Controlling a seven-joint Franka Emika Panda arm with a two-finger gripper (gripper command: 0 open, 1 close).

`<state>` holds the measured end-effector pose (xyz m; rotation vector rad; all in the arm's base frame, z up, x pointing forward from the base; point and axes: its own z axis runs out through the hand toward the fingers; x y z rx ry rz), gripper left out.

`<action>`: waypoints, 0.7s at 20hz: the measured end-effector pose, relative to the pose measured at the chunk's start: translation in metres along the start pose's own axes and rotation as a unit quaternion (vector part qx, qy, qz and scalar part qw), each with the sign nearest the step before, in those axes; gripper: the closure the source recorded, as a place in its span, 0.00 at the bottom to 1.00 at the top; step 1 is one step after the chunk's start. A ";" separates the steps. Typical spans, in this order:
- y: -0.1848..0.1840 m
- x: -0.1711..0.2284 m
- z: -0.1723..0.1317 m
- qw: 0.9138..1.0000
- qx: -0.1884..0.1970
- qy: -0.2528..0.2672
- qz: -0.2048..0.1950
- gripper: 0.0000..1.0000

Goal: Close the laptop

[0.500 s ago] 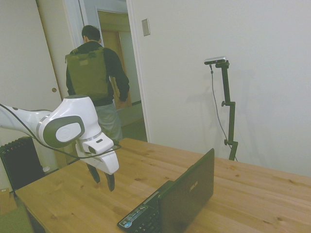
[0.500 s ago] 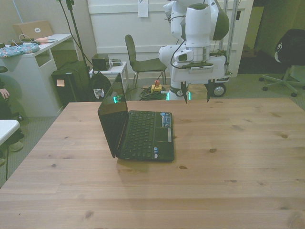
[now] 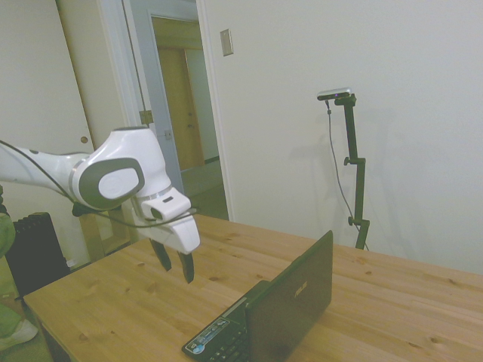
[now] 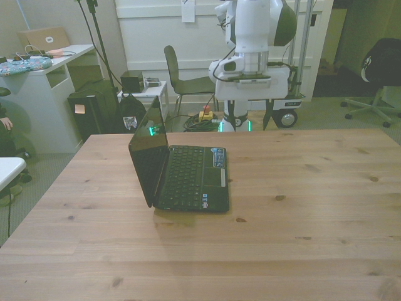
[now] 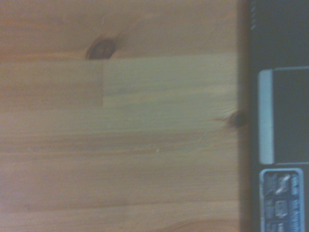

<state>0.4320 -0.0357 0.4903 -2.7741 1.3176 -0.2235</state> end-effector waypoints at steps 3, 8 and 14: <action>0.001 0.034 -0.049 0.999 0.008 0.018 0.025 0.00; 0.027 0.102 -0.110 0.996 0.008 0.027 0.082 0.00; 0.115 0.177 -0.145 0.991 -0.002 0.025 0.135 0.00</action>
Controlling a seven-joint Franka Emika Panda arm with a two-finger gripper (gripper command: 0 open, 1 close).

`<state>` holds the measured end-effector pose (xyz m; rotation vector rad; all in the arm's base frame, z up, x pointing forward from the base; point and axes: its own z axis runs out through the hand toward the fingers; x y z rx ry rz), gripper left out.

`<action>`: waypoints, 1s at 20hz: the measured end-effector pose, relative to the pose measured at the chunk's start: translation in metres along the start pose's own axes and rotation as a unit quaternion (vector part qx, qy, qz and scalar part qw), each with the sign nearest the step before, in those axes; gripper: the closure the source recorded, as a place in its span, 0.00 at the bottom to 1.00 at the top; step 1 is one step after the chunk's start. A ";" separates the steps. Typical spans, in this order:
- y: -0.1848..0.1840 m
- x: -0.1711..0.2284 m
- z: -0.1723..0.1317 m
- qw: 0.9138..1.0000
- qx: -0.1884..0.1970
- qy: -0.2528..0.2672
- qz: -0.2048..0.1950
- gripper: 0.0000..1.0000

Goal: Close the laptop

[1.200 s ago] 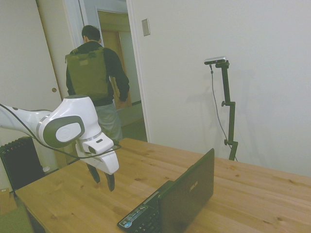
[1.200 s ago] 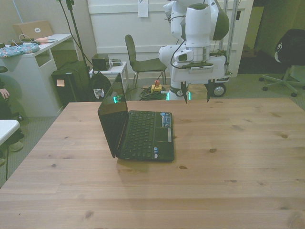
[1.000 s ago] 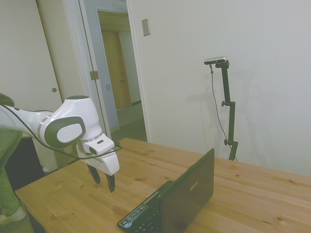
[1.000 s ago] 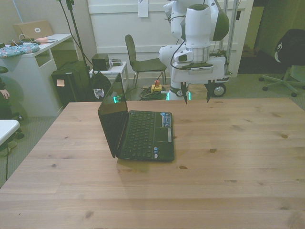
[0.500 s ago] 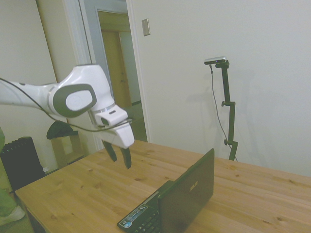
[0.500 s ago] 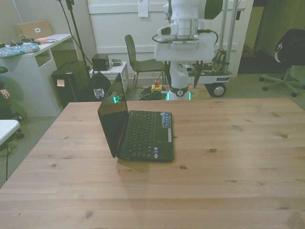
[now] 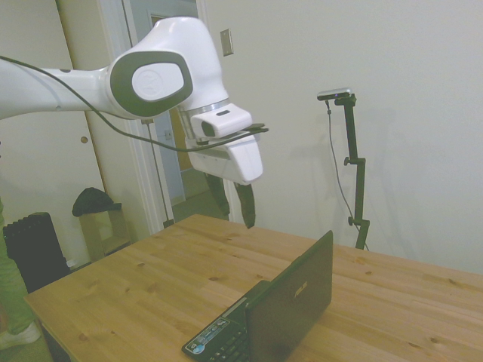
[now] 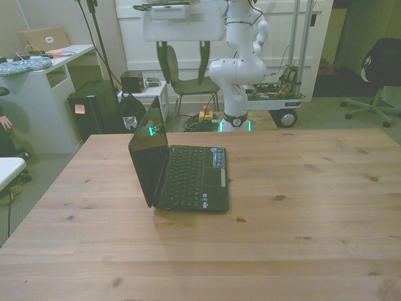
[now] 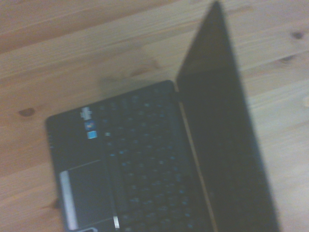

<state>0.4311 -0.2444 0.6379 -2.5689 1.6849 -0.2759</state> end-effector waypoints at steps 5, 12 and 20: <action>0.095 0.062 0.003 0.999 -0.008 -0.004 0.032 0.00; 0.185 0.145 0.047 0.997 -0.016 -0.024 0.074 0.00; 0.107 0.181 0.118 0.998 -0.040 -0.048 0.029 0.00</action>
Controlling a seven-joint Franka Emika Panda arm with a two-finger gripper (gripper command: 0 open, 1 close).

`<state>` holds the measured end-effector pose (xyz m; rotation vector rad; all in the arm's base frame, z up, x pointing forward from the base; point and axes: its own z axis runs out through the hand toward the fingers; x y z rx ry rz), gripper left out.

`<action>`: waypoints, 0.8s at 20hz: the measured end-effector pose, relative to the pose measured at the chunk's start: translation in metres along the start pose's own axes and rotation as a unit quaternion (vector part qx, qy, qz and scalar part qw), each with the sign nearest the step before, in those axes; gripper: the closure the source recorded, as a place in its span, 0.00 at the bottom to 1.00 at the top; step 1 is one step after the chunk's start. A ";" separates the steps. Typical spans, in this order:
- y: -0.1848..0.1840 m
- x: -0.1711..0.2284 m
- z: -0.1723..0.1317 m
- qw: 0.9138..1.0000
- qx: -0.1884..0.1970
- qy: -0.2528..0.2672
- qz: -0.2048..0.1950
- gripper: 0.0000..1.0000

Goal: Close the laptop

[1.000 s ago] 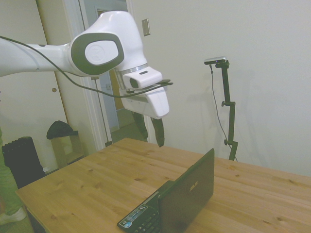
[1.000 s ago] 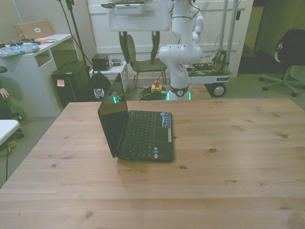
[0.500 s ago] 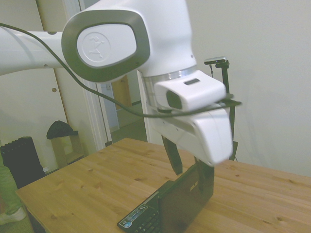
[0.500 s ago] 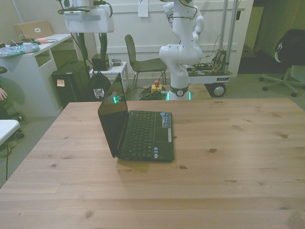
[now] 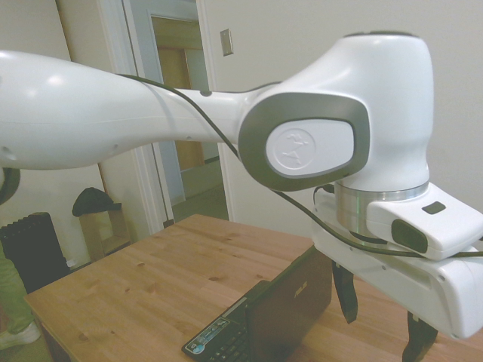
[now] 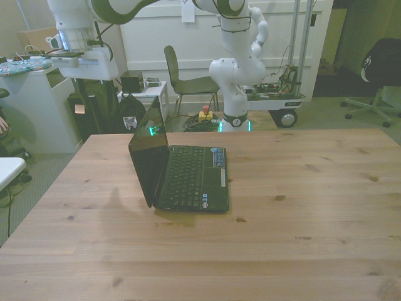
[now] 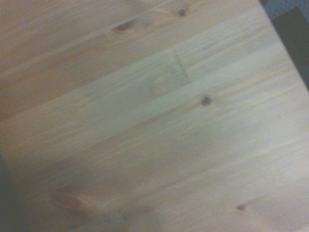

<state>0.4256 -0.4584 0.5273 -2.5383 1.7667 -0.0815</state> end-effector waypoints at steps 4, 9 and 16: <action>-0.041 -0.017 0.014 1.000 0.000 -0.008 -0.026 1.00; -0.057 -0.028 0.025 0.999 -0.009 -0.011 -0.030 1.00; -0.046 -0.029 0.023 1.000 -0.013 -0.009 -0.020 1.00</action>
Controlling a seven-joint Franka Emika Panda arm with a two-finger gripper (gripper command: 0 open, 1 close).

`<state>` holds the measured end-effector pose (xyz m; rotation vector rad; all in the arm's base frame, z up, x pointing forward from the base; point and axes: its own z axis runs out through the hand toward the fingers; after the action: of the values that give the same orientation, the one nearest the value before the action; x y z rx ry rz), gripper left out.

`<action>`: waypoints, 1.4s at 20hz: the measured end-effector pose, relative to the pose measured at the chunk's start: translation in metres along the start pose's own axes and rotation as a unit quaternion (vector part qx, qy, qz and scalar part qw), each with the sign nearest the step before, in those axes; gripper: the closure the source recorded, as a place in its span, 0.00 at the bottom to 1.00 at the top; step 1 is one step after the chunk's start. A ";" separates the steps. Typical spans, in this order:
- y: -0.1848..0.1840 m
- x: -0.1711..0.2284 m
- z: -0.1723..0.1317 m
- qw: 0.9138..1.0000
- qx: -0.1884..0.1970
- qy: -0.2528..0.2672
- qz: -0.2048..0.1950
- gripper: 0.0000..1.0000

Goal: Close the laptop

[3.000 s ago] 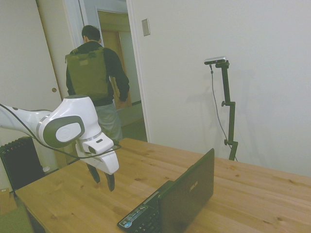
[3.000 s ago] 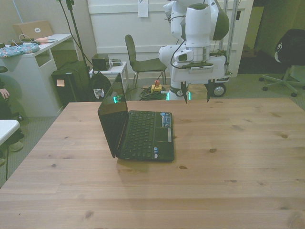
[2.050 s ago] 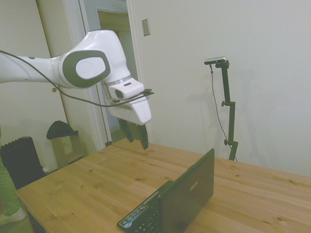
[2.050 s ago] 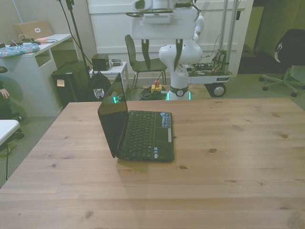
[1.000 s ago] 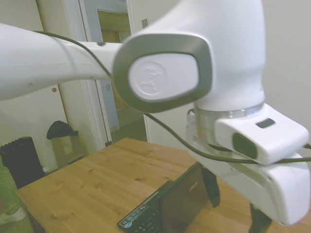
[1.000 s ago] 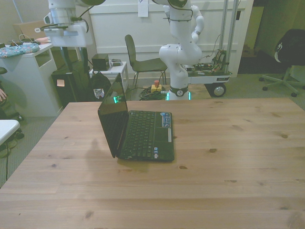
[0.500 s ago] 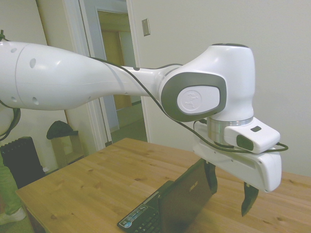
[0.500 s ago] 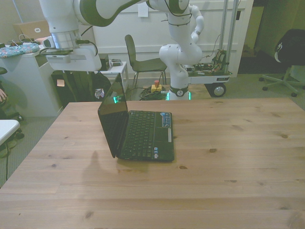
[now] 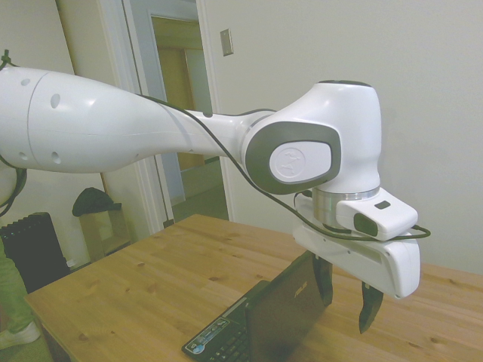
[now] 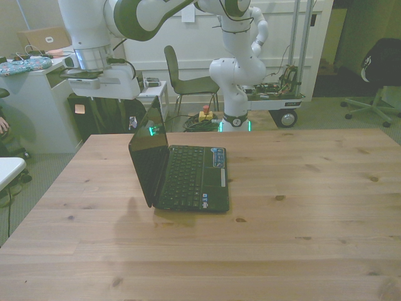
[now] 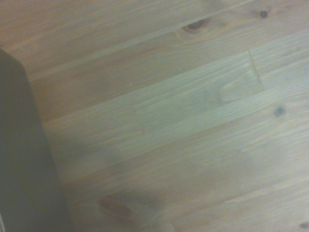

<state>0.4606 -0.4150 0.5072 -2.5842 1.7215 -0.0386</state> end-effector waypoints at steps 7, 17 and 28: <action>0.004 -0.001 -0.006 1.000 0.003 0.003 0.001 1.00; -0.005 -0.010 0.009 1.000 -0.001 0.004 -0.010 1.00; -0.066 -0.079 0.015 0.999 -0.005 0.009 -0.041 1.00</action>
<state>0.4921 -0.3166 0.4955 -2.6689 1.6248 -0.0571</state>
